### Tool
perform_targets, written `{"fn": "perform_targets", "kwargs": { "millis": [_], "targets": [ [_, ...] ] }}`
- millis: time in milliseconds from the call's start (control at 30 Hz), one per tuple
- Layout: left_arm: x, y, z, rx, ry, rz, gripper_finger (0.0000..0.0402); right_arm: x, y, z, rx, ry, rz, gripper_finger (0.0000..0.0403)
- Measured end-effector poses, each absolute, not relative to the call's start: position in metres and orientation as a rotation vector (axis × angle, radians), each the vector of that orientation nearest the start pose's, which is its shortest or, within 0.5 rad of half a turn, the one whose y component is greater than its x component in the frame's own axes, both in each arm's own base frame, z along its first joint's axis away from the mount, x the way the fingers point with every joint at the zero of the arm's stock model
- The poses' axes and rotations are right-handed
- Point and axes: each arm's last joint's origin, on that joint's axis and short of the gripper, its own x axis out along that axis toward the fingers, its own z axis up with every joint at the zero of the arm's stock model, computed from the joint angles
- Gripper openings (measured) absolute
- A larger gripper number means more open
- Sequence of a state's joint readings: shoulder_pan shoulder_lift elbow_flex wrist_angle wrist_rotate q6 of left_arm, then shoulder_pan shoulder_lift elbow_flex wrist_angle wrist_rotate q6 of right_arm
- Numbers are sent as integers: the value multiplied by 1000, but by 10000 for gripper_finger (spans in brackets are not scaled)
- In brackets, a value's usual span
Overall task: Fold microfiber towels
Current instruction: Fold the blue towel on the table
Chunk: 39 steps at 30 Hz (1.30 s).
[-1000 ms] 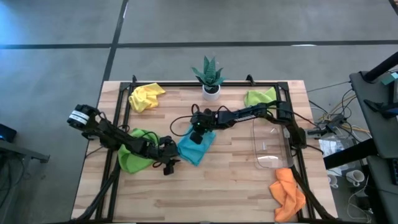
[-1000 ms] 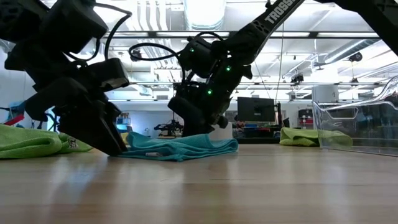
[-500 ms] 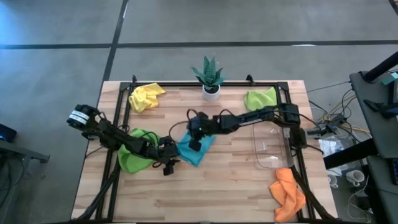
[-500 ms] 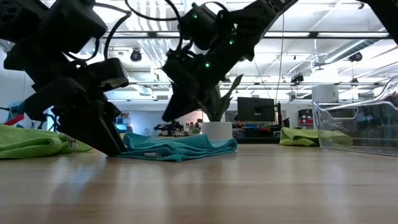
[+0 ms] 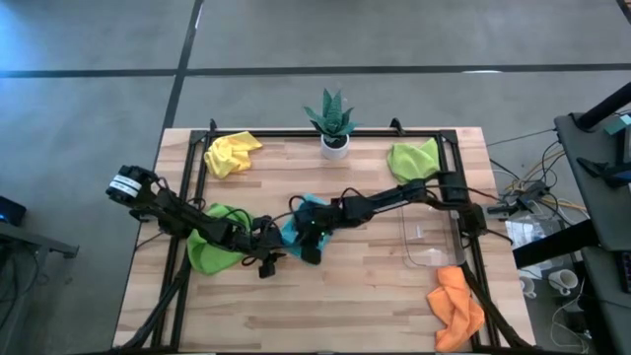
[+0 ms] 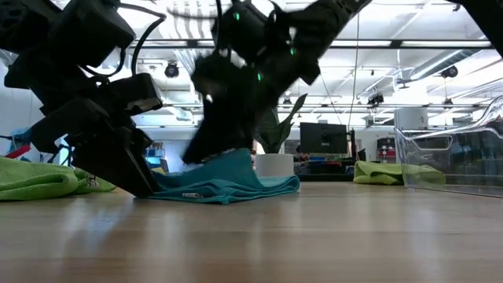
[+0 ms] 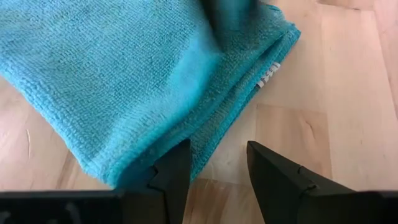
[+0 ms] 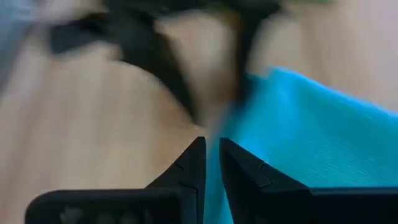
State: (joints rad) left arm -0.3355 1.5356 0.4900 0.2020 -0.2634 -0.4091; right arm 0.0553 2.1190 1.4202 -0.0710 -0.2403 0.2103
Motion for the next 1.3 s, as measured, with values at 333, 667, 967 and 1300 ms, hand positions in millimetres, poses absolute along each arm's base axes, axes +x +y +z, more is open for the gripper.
{"fn": "perform_targets", "kwargs": {
  "millis": [333,667,967,1300],
  "targets": [
    [238,-75,114,-142,798,98,144,450,24,157,85,841,-151,43],
    [238,-75,114,-140,799,98,144,463,34,126,136,779,-127,43],
    [238,-75,114,-138,799,99,144,463,57,125,191,808,76,43],
    [238,-75,115,-145,801,96,144,459,58,138,73,766,-201,43]
  ]
}}
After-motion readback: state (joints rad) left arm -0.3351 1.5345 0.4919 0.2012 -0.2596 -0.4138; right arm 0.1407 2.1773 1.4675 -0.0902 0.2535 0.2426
